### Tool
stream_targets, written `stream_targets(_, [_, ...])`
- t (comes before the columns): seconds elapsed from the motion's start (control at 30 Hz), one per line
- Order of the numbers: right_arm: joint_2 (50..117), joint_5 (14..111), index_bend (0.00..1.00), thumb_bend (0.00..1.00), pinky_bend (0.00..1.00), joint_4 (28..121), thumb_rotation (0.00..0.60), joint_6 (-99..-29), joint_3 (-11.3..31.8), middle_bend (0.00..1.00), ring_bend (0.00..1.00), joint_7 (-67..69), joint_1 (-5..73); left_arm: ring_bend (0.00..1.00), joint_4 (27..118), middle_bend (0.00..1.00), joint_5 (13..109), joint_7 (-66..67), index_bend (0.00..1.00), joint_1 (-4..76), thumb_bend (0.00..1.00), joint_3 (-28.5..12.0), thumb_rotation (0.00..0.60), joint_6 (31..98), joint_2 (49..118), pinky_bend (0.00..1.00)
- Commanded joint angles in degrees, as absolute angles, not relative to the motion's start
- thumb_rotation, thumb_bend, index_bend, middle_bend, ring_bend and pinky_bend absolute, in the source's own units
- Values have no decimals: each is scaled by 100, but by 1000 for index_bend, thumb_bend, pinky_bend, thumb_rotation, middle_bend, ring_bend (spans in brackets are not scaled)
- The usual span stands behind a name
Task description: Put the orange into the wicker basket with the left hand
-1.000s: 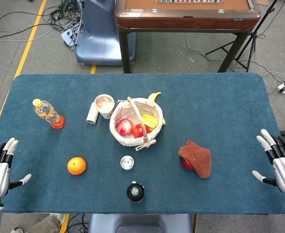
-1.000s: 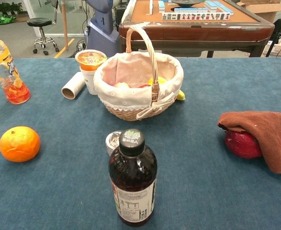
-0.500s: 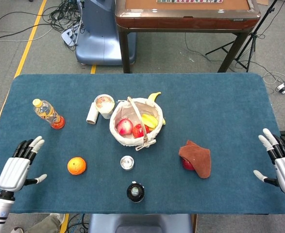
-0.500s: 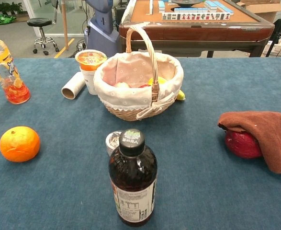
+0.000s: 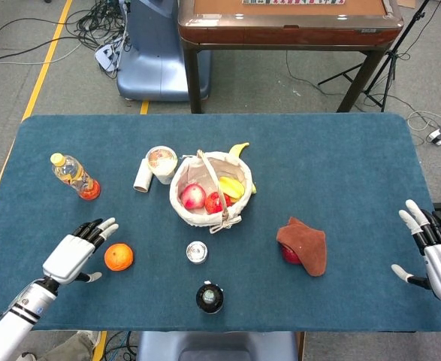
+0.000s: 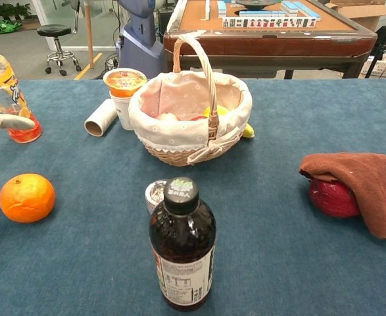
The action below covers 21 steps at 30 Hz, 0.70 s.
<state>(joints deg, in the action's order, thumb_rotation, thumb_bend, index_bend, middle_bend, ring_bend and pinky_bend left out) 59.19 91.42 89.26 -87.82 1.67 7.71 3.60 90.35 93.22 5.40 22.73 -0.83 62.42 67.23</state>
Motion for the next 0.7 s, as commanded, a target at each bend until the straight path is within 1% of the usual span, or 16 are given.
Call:
stream_targets(0.03, [5921, 9141, 0, 5, 14, 8923, 600, -8783, 169, 0, 0, 773, 360, 97, 8983, 0, 9244, 610, 82, 2385, 88, -92, 600, 6097, 6793, 191])
stream_targets(0.17, [5920, 9113, 0, 4, 14, 8896, 600, -8770, 174, 0, 0, 796, 357, 102, 8771, 0, 9044, 781, 123, 2570, 88, -104, 600, 5768, 6986, 213])
stream_targets(0.27, [5931, 9103, 0, 4, 14, 8874, 600, -8774, 181, 0, 0, 818, 355, 134, 8707, 15, 8900, 806, 170, 2643, 88, -93, 600, 5612, 7044, 229])
stream_targets(0.4, [5950, 9100, 0, 4, 14, 8844, 600, -8752, 178, 0, 0, 837, 362, 206, 8522, 79, 8837, 750, 215, 2706, 88, -66, 600, 5547, 7182, 323])
stream_targets(0.47, [5954, 9094, 0, 4, 14, 8834, 600, -8743, 181, 0, 0, 844, 365, 234, 8439, 108, 8821, 715, 229, 2734, 88, -57, 600, 5542, 7255, 358])
stream_targets(0.6, [5958, 9099, 0, 4, 14, 8820, 600, -8754, 187, 0, 0, 851, 366, 320, 8252, 190, 8851, 548, 288, 2778, 88, -51, 600, 5605, 7415, 435])
stream_targets(0.7, [5960, 9097, 0, 4, 14, 8816, 600, -8756, 186, 0, 0, 857, 362, 359, 8074, 228, 8880, 374, 319, 2820, 88, -50, 600, 5648, 7548, 465])
